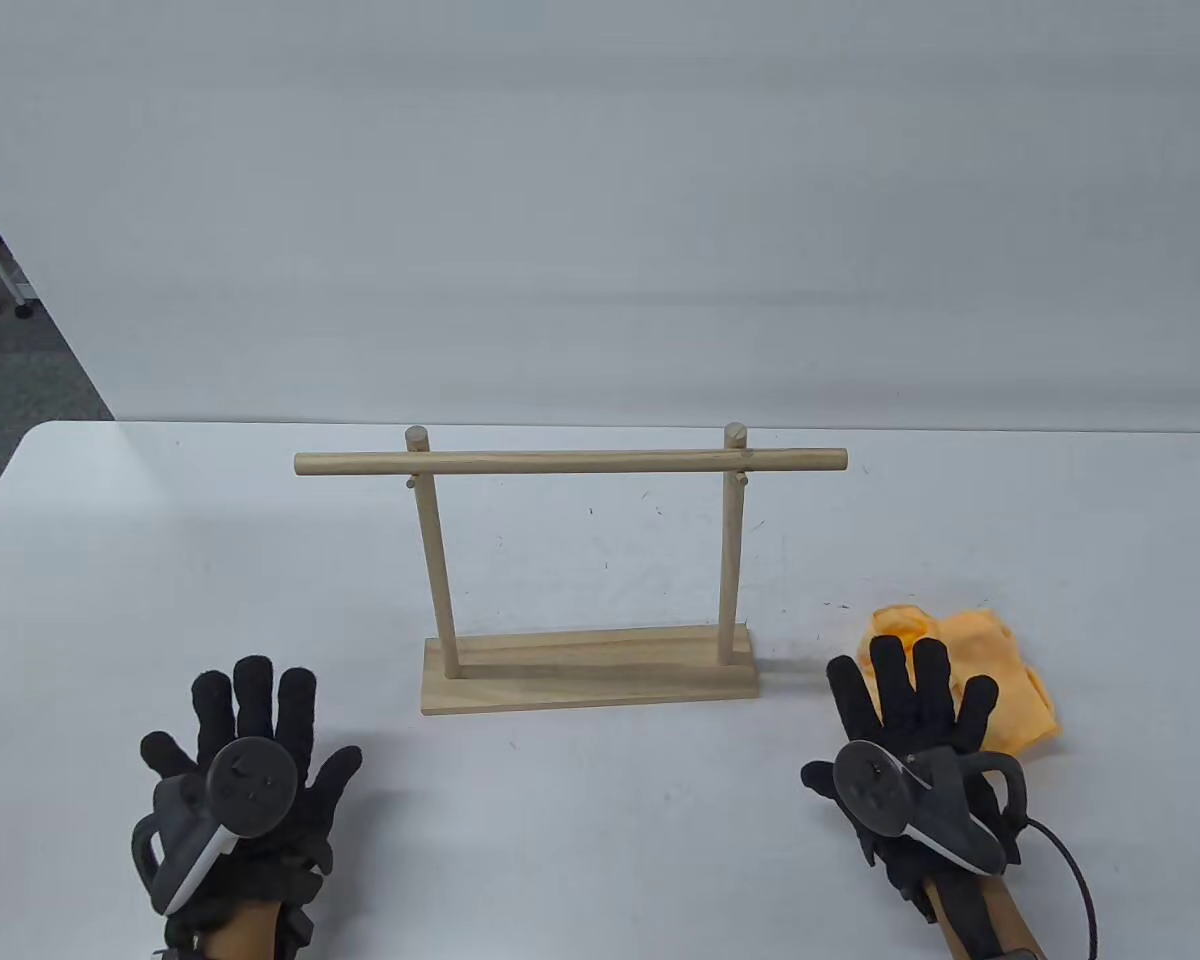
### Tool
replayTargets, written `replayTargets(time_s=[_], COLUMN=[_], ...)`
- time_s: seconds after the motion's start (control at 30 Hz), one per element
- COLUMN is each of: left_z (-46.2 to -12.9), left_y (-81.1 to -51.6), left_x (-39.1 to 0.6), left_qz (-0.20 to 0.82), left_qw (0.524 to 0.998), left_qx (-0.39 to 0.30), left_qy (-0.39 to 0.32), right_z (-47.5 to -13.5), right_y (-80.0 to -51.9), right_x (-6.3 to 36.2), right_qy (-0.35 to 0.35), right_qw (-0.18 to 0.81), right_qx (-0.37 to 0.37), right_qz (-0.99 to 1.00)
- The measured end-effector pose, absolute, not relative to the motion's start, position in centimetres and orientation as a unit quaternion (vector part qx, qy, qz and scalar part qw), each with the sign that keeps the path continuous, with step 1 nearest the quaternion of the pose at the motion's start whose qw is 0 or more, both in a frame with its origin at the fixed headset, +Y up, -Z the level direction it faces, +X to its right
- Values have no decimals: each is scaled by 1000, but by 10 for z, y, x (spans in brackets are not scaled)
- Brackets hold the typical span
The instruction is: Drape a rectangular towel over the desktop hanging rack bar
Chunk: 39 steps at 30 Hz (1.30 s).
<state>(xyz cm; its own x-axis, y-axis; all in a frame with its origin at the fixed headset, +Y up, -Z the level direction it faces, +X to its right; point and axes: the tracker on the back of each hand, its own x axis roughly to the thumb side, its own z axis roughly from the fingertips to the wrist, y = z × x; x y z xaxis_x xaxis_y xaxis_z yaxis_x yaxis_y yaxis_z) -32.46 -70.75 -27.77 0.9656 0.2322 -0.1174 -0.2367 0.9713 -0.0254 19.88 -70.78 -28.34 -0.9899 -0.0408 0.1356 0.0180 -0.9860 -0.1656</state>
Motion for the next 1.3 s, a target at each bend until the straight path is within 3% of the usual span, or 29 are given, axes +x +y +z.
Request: replayTargets(time_s=[1.07,1.3], left_z=[-278,-278], left_y=[-708,-710], left_x=[-321,-320], left_qz=[115,120], left_qw=[990,990], left_qx=[-42,-44], left_qy=[68,66], right_z=[-288,-284], right_y=[-699,-685], right_x=[235,260], right_qy=[73,110], right_qw=[-39,-70], right_qx=[-13,35], right_qz=[-997,-991])
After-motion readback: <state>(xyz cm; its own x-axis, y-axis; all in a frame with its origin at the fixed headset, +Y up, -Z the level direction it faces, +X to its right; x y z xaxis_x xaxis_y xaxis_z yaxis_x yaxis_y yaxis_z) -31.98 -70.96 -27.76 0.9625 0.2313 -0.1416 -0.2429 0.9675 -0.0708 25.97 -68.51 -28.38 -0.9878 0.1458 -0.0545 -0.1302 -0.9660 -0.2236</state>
